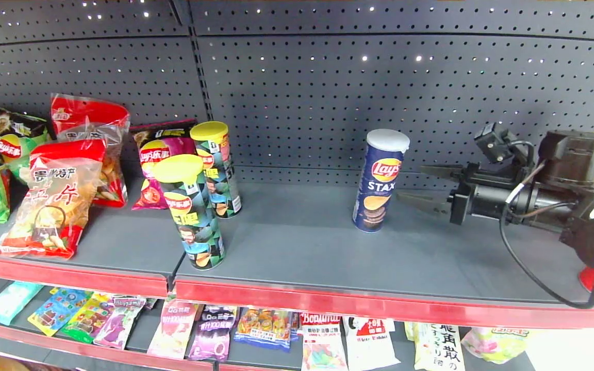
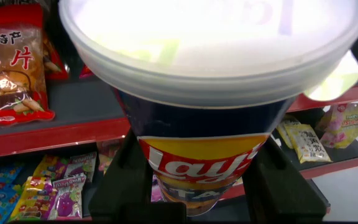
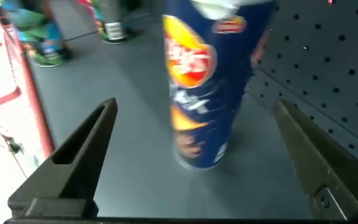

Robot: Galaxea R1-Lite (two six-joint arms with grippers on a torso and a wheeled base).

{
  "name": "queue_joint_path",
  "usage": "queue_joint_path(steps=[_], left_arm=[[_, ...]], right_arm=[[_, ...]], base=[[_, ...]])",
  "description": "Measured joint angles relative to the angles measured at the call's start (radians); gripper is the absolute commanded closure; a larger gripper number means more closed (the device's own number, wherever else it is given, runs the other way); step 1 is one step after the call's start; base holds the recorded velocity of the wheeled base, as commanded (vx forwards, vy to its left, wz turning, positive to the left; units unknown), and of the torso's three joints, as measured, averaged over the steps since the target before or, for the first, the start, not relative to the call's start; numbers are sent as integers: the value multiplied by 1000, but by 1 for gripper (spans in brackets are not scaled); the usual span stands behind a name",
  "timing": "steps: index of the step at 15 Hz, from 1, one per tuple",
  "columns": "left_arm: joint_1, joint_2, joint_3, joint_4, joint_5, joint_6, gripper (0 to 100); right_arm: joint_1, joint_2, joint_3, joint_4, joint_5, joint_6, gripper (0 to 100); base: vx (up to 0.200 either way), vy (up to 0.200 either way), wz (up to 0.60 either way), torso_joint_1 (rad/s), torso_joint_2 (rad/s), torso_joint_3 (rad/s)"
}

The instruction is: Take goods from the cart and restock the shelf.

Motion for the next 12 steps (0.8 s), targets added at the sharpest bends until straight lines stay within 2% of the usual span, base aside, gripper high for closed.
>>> queue_joint_path(steps=[12], left_arm=[[0, 12, -8, 0, 0, 0, 100]], right_arm=[[24, 164, -175, 3, 70, 22, 0]], base=[[0, 0, 0, 0, 0, 0]])
